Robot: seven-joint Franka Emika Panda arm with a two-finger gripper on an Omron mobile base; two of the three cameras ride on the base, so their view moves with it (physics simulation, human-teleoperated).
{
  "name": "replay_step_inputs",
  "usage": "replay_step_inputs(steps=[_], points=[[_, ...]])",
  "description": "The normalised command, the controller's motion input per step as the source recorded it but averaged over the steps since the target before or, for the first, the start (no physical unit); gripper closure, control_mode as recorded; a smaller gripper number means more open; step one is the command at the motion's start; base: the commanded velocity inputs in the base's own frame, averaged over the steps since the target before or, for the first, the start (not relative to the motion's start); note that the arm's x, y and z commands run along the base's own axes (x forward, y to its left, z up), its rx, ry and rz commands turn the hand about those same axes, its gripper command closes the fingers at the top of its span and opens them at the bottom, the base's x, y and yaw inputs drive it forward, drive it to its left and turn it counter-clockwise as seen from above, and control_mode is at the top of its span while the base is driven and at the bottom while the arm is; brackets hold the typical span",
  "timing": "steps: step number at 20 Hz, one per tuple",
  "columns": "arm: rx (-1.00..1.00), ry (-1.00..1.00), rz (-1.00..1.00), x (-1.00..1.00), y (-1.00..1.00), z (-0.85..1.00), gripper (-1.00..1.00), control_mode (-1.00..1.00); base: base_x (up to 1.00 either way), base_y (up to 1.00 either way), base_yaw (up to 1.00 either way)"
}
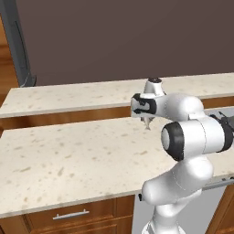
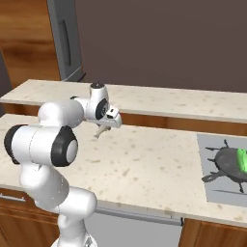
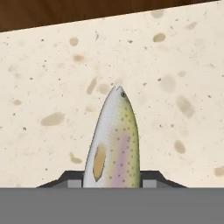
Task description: Place both pans onto different burners. Then place the corn and the fish on different pans.
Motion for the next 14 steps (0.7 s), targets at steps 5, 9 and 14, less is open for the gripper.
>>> replay_step_inputs(steps=[5, 9, 14], points=[[0.0, 0.0, 0.0, -0.43, 0.0, 0.73, 1.0, -1.0, 0.0, 0.0, 0.0], [0.0, 0.0, 0.0, -0.55, 0.0, 0.48, 1.0, -1.0, 0.0, 0.0, 0.0], [0.0, -0.01, 0.01, -0.78, 0.0, 0.27, 1.0, -1.0, 0.0, 0.0, 0.0]])
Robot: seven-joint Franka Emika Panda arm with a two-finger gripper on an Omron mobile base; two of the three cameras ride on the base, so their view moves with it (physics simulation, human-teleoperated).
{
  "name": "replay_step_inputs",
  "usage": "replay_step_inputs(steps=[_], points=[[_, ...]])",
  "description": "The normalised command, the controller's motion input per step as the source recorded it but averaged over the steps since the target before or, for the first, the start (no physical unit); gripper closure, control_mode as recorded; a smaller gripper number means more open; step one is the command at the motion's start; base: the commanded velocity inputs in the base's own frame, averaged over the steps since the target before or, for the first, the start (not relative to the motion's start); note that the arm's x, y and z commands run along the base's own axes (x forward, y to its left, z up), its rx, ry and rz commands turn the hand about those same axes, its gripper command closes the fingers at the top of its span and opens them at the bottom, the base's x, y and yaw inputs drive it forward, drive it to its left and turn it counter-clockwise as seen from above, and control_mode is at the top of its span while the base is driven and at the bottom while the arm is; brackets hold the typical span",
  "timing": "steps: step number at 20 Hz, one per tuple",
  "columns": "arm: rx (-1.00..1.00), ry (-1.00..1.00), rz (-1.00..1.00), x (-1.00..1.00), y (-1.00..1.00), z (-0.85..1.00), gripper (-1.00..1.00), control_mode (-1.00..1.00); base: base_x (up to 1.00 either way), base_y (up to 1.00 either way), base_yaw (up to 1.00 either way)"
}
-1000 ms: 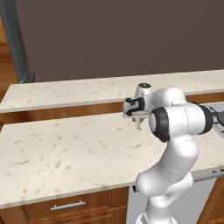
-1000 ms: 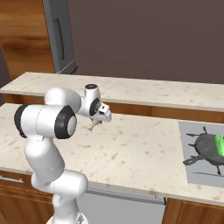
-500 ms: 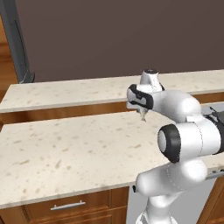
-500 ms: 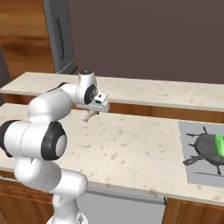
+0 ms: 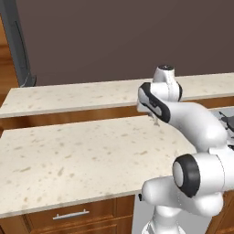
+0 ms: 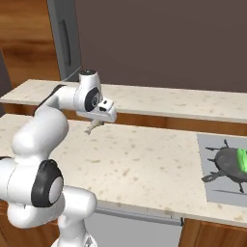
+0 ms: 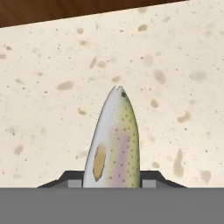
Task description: Place both pans onto different burners. Then place the corn and the fish on different pans.
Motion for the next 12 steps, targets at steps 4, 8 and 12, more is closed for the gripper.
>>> replay_step_inputs(steps=[4, 8, 12], points=[[0.0, -0.02, 0.02, -0.83, 0.0, 0.35, 1.0, -1.0, 0.0, 0.0, 0.0], [0.0, -0.03, 0.02, -0.75, -0.01, 0.29, 1.0, -1.0, 0.0, 0.0, 0.0], [0.0, -0.06, 0.06, -0.79, -0.05, 0.04, 1.0, -1.0, 0.0, 0.0, 0.0]])
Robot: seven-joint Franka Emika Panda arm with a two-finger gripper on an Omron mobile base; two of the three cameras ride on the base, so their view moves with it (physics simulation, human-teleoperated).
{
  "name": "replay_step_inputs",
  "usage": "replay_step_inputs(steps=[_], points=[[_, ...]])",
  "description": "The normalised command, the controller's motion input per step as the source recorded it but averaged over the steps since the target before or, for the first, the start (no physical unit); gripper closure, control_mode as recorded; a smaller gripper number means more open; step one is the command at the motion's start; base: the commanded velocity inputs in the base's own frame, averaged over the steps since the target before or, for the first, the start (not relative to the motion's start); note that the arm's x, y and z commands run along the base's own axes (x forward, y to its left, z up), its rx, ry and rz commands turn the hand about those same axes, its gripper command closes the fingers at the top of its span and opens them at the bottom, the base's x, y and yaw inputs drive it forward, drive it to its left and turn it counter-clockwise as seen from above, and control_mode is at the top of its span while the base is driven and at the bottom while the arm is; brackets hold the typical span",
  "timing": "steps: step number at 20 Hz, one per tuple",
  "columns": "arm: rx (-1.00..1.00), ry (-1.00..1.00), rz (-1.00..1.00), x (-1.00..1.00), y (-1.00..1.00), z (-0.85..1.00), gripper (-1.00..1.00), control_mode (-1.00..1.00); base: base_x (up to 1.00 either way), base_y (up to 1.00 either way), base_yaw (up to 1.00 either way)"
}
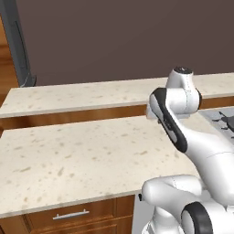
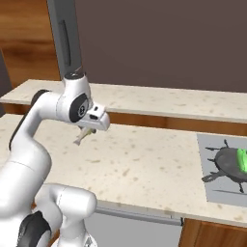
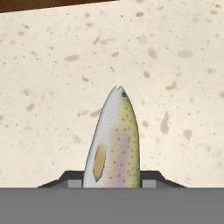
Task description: Place both pans onto different burners. Then place the corn and the fish on different pans.
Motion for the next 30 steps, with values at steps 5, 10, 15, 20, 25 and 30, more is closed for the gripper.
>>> replay_step_inputs(steps=[5, 10, 15, 20, 25, 30], points=[[0.0, 0.0, 0.0, 0.0, 0.0, 0.0, 1.0, 1.0, -0.53, -0.64, 0.02], [0.0, 0.0, 0.0, 0.0, 0.0, 0.0, 1.0, 1.0, -0.42, -0.99, 0.01], [0.0, 0.0, 0.0, 0.0, 0.0, 0.0, 1.0, 1.0, -0.14, -1.0, 0.02], [0.0, 0.0, 0.0, 0.0, 0.0, 0.0, 1.0, 1.0, -0.01, -1.0, 0.04], [0.0, 0.0, 0.0, 0.0, 0.0, 0.0, 1.0, 1.0, -0.05, -1.0, 0.04], [0.0, 0.0, 0.0, 0.0, 0.0, 0.0, 1.0, 1.0, -0.1, -0.98, 0.0]])
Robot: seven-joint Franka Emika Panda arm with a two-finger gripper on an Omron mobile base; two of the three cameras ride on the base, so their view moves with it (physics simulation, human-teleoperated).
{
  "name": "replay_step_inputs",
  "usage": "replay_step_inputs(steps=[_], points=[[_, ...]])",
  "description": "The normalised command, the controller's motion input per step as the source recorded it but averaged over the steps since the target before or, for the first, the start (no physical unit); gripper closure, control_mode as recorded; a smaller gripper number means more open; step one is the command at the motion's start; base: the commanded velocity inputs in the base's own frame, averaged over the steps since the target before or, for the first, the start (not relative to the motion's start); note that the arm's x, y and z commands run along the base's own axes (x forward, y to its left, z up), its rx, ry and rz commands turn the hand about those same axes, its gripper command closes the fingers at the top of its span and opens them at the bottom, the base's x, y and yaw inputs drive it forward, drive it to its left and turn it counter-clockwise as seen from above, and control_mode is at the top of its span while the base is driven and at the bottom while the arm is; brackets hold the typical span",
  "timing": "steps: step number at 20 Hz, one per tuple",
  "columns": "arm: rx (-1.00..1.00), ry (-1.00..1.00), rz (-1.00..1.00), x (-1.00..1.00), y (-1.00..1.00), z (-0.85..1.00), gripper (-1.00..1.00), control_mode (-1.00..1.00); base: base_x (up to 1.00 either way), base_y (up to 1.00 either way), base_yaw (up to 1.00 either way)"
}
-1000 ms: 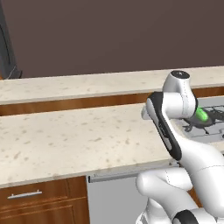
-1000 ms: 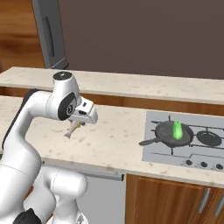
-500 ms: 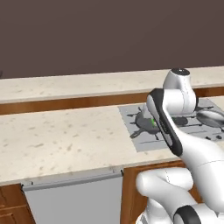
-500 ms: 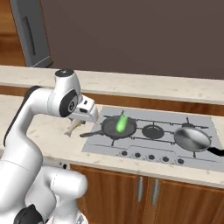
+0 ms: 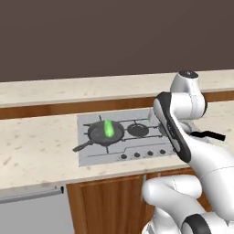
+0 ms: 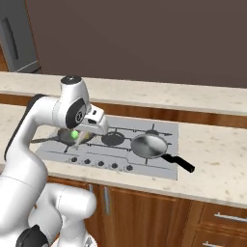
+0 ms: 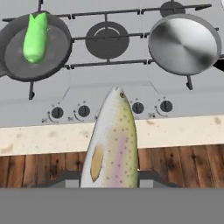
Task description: Place both pans onto different burners. Then place the corn and the fish on different pans.
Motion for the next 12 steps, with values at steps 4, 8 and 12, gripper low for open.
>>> replay_step_inputs(steps=[4, 8, 12], points=[[0.0, 0.0, 0.0, 0.0, 0.0, 0.0, 1.0, 1.0, 0.0, -0.85, 0.0], [0.0, 0.0, 0.0, 0.0, 0.0, 0.0, 1.0, 1.0, 0.0, -0.58, -0.02], [0.0, 0.0, 0.0, 0.0, 0.0, 0.0, 1.0, 1.0, 0.06, -0.38, -0.05]])
